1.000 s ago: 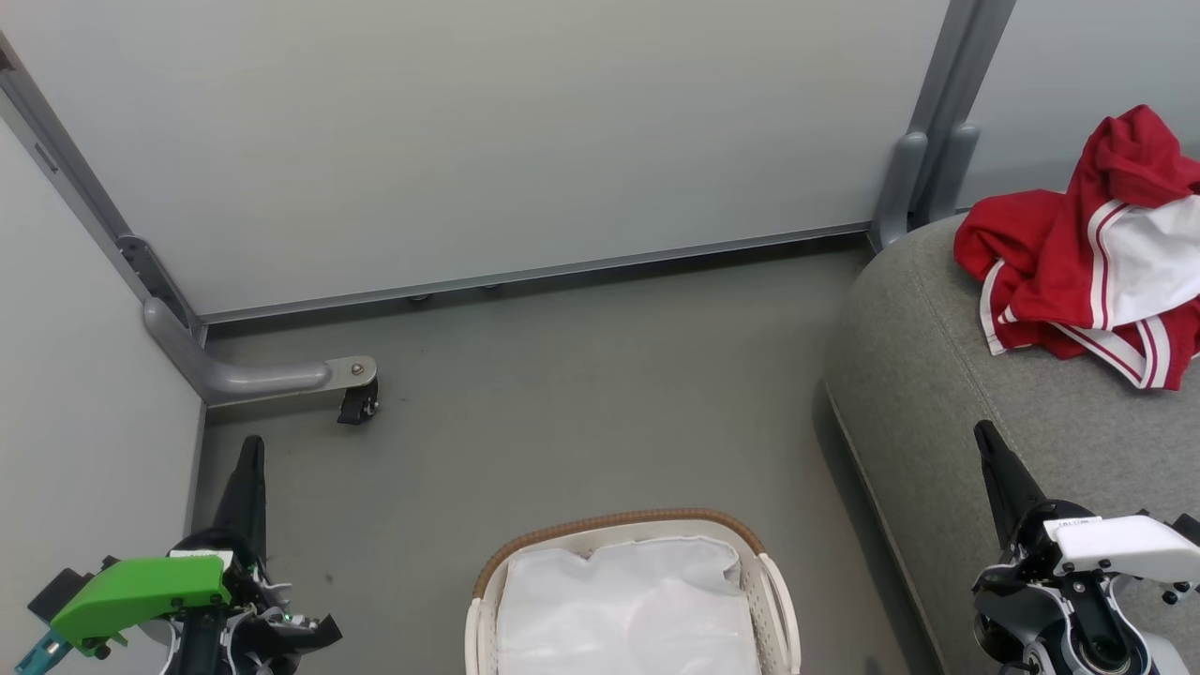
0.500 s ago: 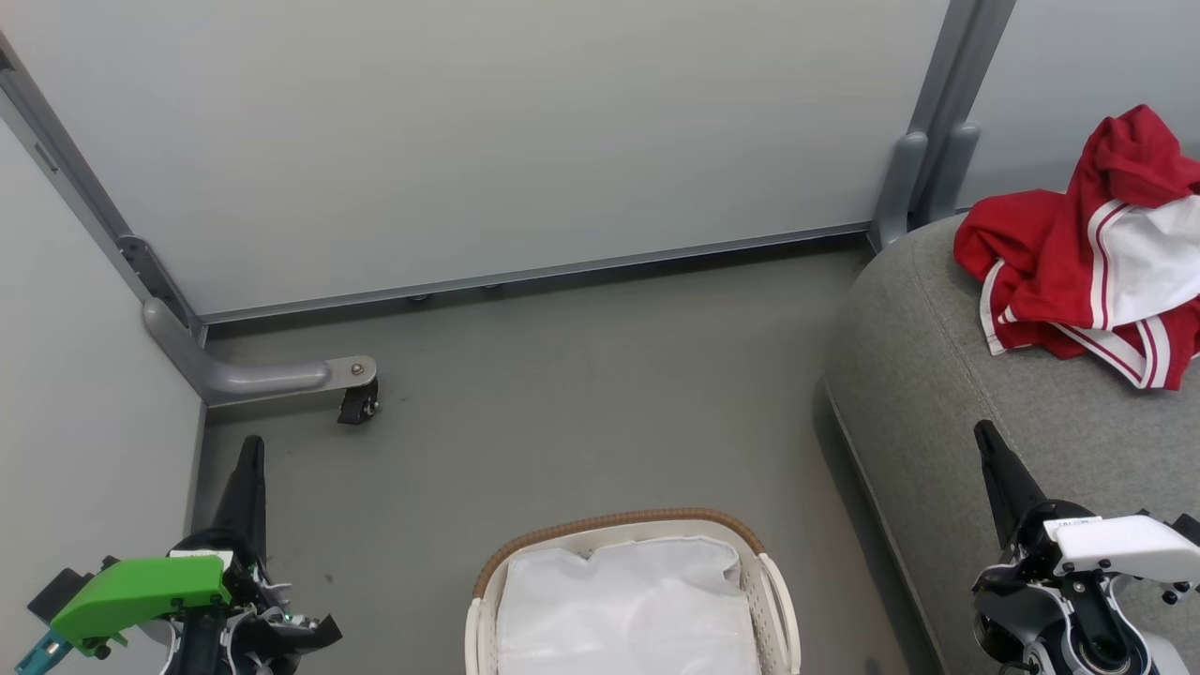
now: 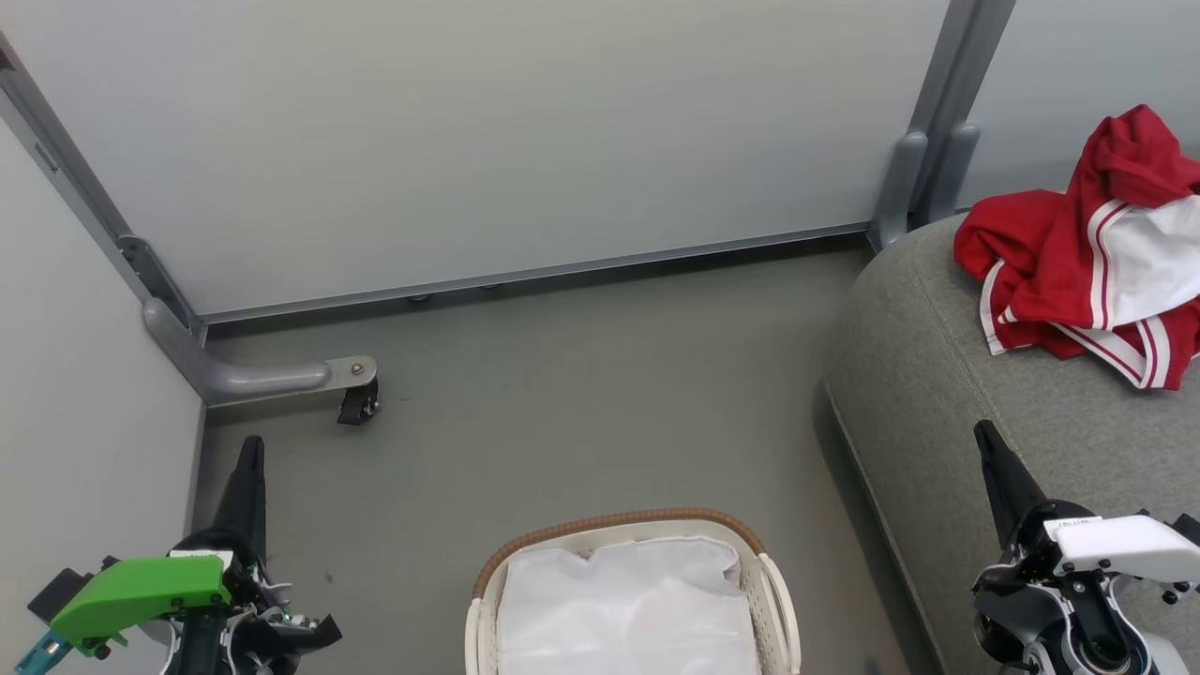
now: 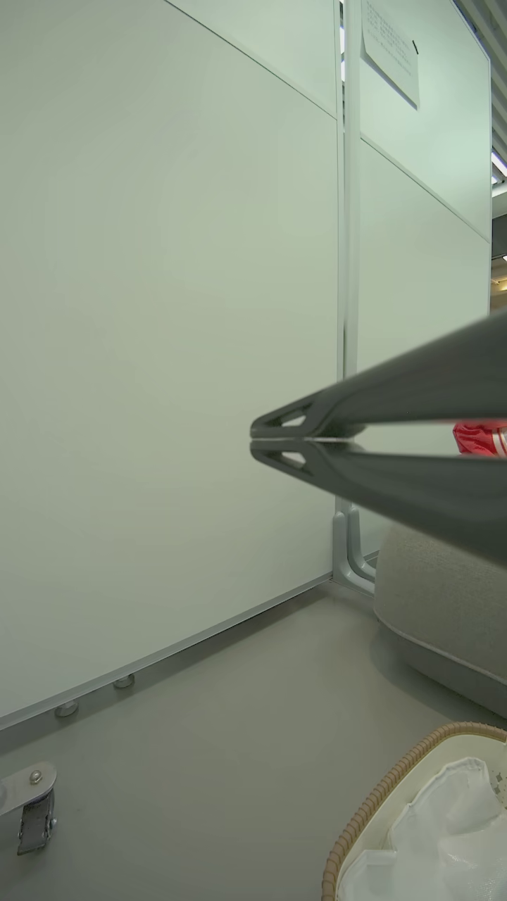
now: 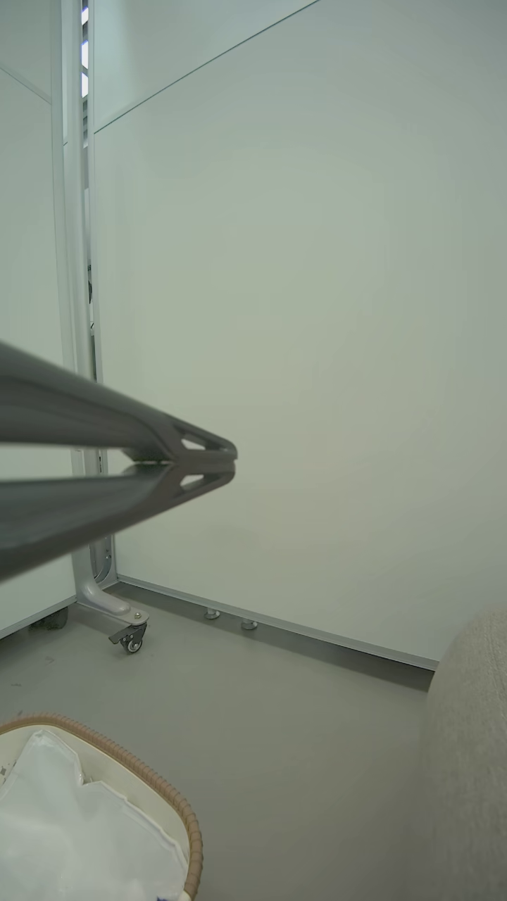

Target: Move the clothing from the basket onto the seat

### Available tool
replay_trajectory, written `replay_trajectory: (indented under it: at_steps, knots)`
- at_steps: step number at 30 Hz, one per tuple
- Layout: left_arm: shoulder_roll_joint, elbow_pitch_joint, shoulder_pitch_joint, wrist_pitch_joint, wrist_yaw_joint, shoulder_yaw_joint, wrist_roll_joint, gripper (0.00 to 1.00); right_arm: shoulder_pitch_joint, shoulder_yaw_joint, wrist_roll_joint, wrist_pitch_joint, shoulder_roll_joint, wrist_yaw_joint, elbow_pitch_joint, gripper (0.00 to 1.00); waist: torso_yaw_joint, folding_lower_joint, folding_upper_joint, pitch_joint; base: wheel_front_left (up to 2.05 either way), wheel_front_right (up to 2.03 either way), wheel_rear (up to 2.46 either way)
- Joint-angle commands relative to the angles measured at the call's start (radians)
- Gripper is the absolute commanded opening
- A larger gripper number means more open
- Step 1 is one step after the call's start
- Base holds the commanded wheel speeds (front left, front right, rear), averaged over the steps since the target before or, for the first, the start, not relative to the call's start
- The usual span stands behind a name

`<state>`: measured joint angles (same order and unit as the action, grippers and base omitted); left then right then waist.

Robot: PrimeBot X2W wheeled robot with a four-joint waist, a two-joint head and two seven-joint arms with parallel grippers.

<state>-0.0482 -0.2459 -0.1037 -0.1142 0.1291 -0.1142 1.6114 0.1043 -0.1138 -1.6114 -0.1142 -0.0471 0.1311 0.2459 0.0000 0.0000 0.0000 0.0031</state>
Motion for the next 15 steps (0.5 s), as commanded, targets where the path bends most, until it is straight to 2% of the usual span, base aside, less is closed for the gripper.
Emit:
replay_trajectory:
  at_steps: [1, 15]
  knots:
    - [-0.004, 0.002, -0.011, -0.003, 0.004, -0.002, 0.003, 0.00, 0.008, -0.002, -0.003, -0.003, -0.006, -0.001, -0.004, 0.00, 0.000, 0.0000, 0.0000, 0.000, 0.00, 0.00, 0.00]
    - [-0.004, 0.002, -0.011, -0.003, 0.004, -0.002, 0.003, 0.00, 0.008, -0.001, -0.003, -0.003, -0.006, -0.001, -0.004, 0.00, 0.000, 0.0000, 0.0000, 0.000, 0.00, 0.00, 0.00]
